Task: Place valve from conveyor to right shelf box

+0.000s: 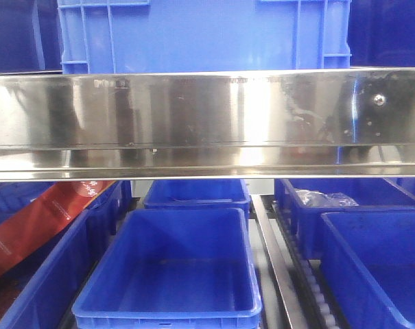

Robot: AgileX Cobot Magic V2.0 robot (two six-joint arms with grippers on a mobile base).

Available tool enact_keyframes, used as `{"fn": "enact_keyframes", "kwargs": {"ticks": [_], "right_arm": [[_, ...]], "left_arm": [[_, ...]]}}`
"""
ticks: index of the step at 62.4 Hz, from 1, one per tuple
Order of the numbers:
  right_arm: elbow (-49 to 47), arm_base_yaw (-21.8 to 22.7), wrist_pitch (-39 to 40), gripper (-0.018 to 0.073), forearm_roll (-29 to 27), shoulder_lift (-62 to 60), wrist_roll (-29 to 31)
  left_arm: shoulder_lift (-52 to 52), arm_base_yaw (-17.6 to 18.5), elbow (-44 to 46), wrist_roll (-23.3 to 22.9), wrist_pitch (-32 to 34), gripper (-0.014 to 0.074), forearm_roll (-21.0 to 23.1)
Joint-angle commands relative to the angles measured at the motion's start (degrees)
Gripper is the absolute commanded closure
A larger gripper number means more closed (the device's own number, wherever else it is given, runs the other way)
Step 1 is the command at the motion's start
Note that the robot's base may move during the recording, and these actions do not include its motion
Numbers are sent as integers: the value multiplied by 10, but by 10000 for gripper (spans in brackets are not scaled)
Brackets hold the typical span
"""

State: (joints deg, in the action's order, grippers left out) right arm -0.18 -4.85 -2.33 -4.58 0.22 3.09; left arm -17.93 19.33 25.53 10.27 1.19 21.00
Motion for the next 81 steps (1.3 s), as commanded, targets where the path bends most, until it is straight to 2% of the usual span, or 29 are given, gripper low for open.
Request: {"fn": "enact_keyframes", "kwargs": {"ticks": [1, 21, 24, 26, 29, 33, 38, 43, 47, 53, 58, 71, 73, 81], "right_arm": [[2, 2, 15, 722, 2, -2, 0], [2, 2, 15, 722, 2, -2, 0], [2, 2, 15, 722, 2, -2, 0], [2, 2, 15, 722, 2, -2, 0], [2, 2, 15, 722, 2, -2, 0], [2, 2, 15, 722, 2, -2, 0], [2, 2, 15, 722, 2, -2, 0], [2, 2, 15, 722, 2, -2, 0], [2, 2, 15, 722, 2, -2, 0], [2, 2, 15, 722, 2, -2, 0], [2, 2, 15, 722, 2, -2, 0], [2, 2, 15, 722, 2, -2, 0], [2, 2, 15, 722, 2, -2, 0], [2, 2, 15, 722, 2, -2, 0]], "left_arm": [[3, -1, -1, -4, 9, 707, 2], [3, -1, -1, -4, 9, 707, 0], [3, -3, -1, -4, 6, 707, -44], [5, -7, -4, -4, 2, 707, -94], [12, -18, -11, -4, 0, 707, -146], [27, -37, -28, -7, -1, 707, -151], [54, -75, -55, -51, -2, 707, -159], [94, -117, -95, -109, -12, 707, -207], [128, -147, -123, -135, -30, 707, -231], [163, -167, -168, -135, -39, 707, -232], [179, -167, -201, -135, -34, 707, -232], [179, -139, -255, -135, -12, 707, -227], [179, -137, -255, -135, -37, 707, -230], [179, -136, -255, -135, -44, 707, -229]]}}
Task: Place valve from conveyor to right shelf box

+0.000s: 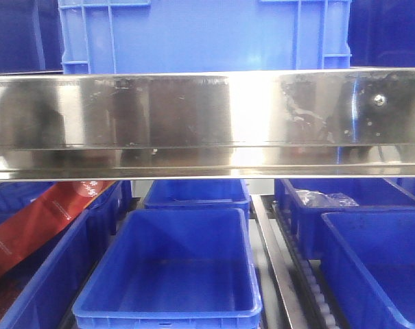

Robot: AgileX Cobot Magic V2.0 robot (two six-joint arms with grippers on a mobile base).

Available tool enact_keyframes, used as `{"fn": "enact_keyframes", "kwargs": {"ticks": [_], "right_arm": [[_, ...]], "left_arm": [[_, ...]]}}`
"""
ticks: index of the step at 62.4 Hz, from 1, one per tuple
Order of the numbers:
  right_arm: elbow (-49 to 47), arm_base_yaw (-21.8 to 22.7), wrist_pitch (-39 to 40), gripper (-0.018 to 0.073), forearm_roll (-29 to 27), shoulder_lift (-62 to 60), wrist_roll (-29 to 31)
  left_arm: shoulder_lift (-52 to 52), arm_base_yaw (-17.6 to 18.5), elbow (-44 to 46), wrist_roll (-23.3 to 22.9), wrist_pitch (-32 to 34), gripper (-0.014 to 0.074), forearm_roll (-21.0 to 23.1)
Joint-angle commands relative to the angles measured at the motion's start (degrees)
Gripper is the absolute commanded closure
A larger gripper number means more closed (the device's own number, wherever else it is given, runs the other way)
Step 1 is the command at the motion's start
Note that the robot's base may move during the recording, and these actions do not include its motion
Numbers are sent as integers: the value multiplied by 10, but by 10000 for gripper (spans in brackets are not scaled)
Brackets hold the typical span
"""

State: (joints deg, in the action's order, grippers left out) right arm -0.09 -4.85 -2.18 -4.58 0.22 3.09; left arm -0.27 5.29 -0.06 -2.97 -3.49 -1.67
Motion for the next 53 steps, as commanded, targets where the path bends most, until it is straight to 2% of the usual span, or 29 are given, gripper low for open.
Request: {"fn": "enact_keyframes", "kwargs": {"ticks": [1, 53], "right_arm": [[1, 2, 13, 722, 2, -2, 0], [1, 2, 13, 722, 2, -2, 0]], "left_arm": [[3, 4, 1, -2, 3, 707, -2], [3, 4, 1, -2, 3, 707, -2]]}}
